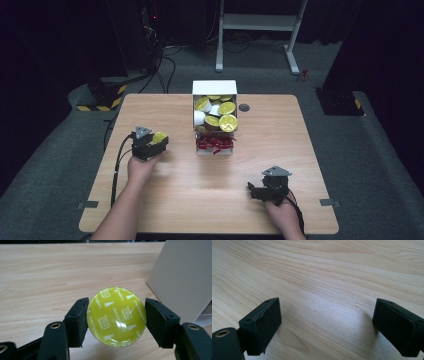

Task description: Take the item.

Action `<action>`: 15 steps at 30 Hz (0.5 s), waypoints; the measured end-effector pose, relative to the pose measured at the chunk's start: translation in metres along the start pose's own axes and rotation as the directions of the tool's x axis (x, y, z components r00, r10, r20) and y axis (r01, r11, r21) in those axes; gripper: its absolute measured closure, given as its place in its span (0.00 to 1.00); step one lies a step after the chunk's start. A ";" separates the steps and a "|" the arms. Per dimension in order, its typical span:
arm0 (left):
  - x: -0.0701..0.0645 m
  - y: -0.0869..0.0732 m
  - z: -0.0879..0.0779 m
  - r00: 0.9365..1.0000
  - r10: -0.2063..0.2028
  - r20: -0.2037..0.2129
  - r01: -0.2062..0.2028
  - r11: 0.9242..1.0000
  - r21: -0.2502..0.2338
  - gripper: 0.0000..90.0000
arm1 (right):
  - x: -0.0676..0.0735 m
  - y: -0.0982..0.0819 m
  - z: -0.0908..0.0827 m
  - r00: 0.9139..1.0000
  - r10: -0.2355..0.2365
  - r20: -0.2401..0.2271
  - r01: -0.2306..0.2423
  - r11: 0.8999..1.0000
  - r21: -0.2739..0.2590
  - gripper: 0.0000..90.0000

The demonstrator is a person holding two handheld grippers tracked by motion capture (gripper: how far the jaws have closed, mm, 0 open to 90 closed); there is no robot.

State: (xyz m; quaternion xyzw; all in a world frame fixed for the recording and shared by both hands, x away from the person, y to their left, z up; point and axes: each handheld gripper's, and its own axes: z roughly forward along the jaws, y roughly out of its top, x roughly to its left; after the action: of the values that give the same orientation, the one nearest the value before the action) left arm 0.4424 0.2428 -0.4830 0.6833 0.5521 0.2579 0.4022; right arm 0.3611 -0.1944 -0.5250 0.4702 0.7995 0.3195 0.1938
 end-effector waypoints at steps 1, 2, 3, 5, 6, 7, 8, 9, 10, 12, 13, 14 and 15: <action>0.000 -0.001 0.002 1.000 -0.004 0.000 0.004 1.000 0.004 0.43 | 0.000 0.000 0.000 1.000 0.000 0.000 0.000 1.000 0.000 0.09; 0.000 -0.001 0.003 1.000 -0.003 -0.001 0.003 1.000 0.011 0.43 | 0.000 0.000 0.000 1.000 0.000 0.000 0.000 1.000 0.000 0.09; 0.000 -0.002 0.004 1.000 0.000 -0.002 0.001 1.000 0.014 0.43 | 0.000 0.000 0.000 1.000 0.000 -0.001 0.000 1.000 0.000 0.09; 0.000 -0.003 0.006 1.000 -0.011 0.003 0.011 1.000 0.014 0.43 | 0.000 0.000 0.000 1.000 0.001 -0.001 -0.001 1.000 0.000 0.09; 0.000 -0.004 0.008 1.000 -0.010 0.000 0.010 1.000 0.022 0.43 | 0.000 0.000 0.000 1.000 0.000 -0.001 0.000 1.000 0.000 0.09; 0.000 -0.005 0.009 1.000 -0.008 0.000 0.008 0.999 0.032 0.43 | 0.000 0.000 0.000 1.000 0.000 -0.001 0.000 1.000 0.000 0.09; 0.000 -0.006 0.011 1.000 -0.011 -0.003 0.011 0.999 0.035 0.43 | 0.000 0.000 0.000 1.000 0.001 -0.001 -0.001 1.000 0.000 0.09; 0.000 -0.006 0.011 1.000 -0.014 -0.005 0.014 0.999 0.040 0.43 | 0.000 0.000 0.000 1.000 0.001 -0.001 -0.001 1.000 0.000 0.09; 0.001 -0.007 0.012 1.000 -0.011 -0.007 0.011 0.999 0.041 0.43 | 0.000 0.000 0.000 1.000 -0.003 -0.001 0.003 1.000 -0.001 0.09; 0.001 -0.007 0.012 1.000 -0.019 -0.005 0.019 0.999 0.042 0.43 | 0.000 0.000 0.000 1.000 -0.003 -0.001 0.003 1.000 -0.001 0.09; 0.003 -0.008 0.012 1.000 -0.020 -0.008 0.020 0.999 0.043 0.43 | 0.000 0.000 0.000 1.000 -0.003 -0.001 0.003 1.000 -0.001 0.09; 0.004 -0.010 0.014 0.999 -0.032 -0.008 0.032 0.998 0.051 0.43 | 0.000 0.000 0.000 1.000 -0.003 -0.001 0.003 1.000 -0.001 0.09; 0.005 -0.011 0.015 1.000 -0.027 -0.012 0.027 0.998 0.058 0.43 | 0.000 0.000 0.000 1.000 -0.003 -0.001 0.003 1.000 -0.001 0.09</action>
State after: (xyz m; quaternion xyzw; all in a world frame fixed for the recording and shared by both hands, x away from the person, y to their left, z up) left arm 0.4492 0.2443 -0.5010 0.6856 0.5709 0.2403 0.3824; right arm 0.3613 -0.1946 -0.5251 0.4688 0.8002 0.3198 0.1939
